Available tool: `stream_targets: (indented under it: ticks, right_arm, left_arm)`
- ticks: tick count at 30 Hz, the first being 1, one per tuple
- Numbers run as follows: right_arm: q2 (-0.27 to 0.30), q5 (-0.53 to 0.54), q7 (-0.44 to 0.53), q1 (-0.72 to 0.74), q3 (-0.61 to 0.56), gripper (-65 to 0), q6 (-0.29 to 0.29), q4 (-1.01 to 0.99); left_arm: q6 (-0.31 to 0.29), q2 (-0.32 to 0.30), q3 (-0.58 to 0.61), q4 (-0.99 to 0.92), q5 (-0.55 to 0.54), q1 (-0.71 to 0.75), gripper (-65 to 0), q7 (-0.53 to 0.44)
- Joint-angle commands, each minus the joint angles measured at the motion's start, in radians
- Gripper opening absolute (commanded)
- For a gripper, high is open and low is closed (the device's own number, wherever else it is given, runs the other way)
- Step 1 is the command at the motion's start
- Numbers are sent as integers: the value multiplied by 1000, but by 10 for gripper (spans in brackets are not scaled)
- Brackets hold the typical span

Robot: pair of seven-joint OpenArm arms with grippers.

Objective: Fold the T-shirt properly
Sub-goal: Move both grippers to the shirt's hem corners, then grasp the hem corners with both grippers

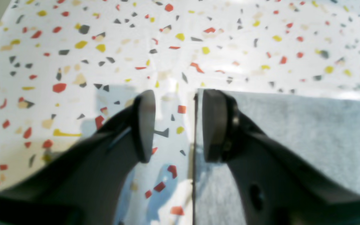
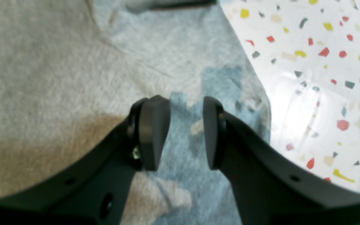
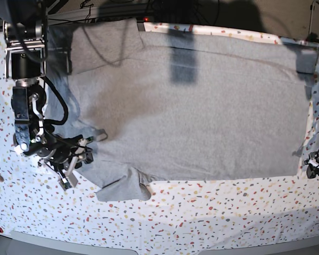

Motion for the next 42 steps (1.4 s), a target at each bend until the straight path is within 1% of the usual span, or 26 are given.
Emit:
stream_targets:
  ticks: [1,5,7,9,11,14,20,24,26,29,31,32,33,36,37,39,42]
  right_arm:
    - [16,8,14,26,8,-423,10,15]
    - [17,7,-24,26,8,-423,12,15]
    - [17,-9,-31,26,8,-423,12,15]
    - [17,-11,-31,26,8,-423,12,15]
    - [16,-11,-37,26,8,-423,12,15]
    - [17,-11,-39,26,8,-423,12,15]
    - [17,-11,-63,26,8,-423,12,15]
    - [17,-11,-75,26,8,-423,12,16]
    - [16,-8,-75,26,8,-423,12,16]
    - [16,-6,-75,26,8,-423,12,16]
    - [16,-6,-75,26,8,-423,12,16]
    - [16,-7,-75,26,8,-423,13,16]
    - [16,-6,-75,26,8,-423,12,16]
    - [17,-7,-75,26,8,-423,13,16]
    - [16,-7,-75,26,8,-423,13,16]
    - [16,-7,-66,29,8,-423,13,16]
    - [16,-6,-51,35,8,-423,13,16]
  left_arm:
    - [-6,0,-3,-23,19,-55,-443,-29]
    - [-6,48,-3,-145,116,-91,-451,-107]
    - [-5,64,-3,-177,165,-87,-450,-146]
    - [-5,69,-3,-204,188,-85,-450,-169]
    - [1,66,-3,-222,188,-85,-450,-177]
    - [59,63,-3,-226,188,-85,-450,-184]
    - [59,75,-3,-226,188,-66,-450,-208]
    - [62,87,-3,-226,188,-20,-451,-229]
    - [63,90,-3,-226,188,1,-451,-254]
    - [77,95,-3,-226,188,22,-451,-255]
    - [77,99,-3,-226,188,26,-451,-253]
    - [76,100,-3,-226,188,27,-460,-248]
    - [76,102,-3,-226,187,29,-486,-247]
    - [77,105,-3,-226,174,29,-605,-249]
    - [77,108,-3,-226,167,28,-625,-251]
    - [77,111,-3,-225,165,26,-631,-267]
    - [77,113,-3,-226,177,31,-632,-364]
